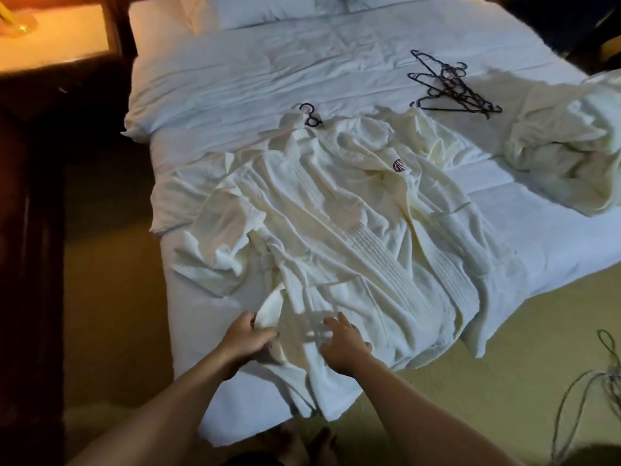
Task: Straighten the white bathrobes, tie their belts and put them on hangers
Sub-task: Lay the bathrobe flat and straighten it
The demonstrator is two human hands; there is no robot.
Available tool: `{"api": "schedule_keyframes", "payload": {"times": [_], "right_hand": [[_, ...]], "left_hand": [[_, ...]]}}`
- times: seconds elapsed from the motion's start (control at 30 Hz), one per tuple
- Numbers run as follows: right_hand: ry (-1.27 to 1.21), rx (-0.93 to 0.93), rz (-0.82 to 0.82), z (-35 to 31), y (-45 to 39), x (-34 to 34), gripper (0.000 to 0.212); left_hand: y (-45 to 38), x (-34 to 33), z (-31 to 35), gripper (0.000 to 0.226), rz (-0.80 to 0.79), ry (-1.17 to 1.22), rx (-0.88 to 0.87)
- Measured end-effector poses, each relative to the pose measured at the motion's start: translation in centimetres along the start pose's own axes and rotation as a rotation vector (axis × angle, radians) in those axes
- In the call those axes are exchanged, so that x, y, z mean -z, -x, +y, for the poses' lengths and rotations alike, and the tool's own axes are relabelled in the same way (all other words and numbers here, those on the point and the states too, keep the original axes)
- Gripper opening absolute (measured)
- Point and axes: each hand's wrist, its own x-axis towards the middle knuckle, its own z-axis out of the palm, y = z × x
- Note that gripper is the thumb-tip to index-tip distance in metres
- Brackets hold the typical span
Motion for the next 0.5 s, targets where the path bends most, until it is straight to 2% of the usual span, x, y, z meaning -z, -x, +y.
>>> {"api": "schedule_keyframes", "payload": {"times": [0.07, 0.1, 0.17, 0.23, 0.3, 0.33, 0.37, 0.43, 0.47, 0.5], "right_hand": [[-0.019, 0.021, -0.007, -0.1, 0.5, -0.2, 0.061], [-0.025, 0.031, -0.01, -0.1, 0.7, -0.3, 0.061], [-0.052, 0.047, -0.002, 0.0, 1.4, -0.1, 0.062], [-0.078, 0.051, 0.02, 0.0, 1.6, 0.6, 0.062], [-0.1, 0.045, 0.056, -0.3, 1.5, 1.6, 0.062], [-0.107, 0.045, 0.079, -0.6, 1.3, 2.0, 0.06], [-0.119, 0.041, 0.108, -1.1, 1.0, 2.3, 0.059], [-0.151, 0.027, 0.157, -2.3, 0.3, 2.7, 0.056], [-0.172, 0.021, 0.18, -3.2, -0.3, 2.7, 0.056], [-0.198, 0.013, 0.197, -3.7, -0.7, 2.5, 0.056]], "left_hand": [[1.2, 0.3, -0.1, 0.044, -0.082, -0.236, -0.043], [1.5, 0.6, -0.2, 0.038, -0.05, -0.369, -0.059], [1.9, 1.7, 0.7, 0.023, 0.126, -0.648, -0.128], [1.5, 3.6, 2.3, 0.023, 0.355, -0.845, -0.255], [0.8, 5.5, 4.4, 0.021, 0.53, -0.8, -0.441], [0.5, 6.1, 5.5, 0.021, 0.591, -0.692, -0.48], [-0.3, 6.6, 6.4, 0.02, 0.599, -0.541, -0.427], [-1.6, 7.2, 7.9, 0.017, 0.427, -0.224, -0.194], [-2.3, 7.3, 8.2, 0.022, 0.307, -0.119, -0.148], [-2.9, 7.1, 7.6, 0.029, 0.211, -0.136, -0.166]]}}
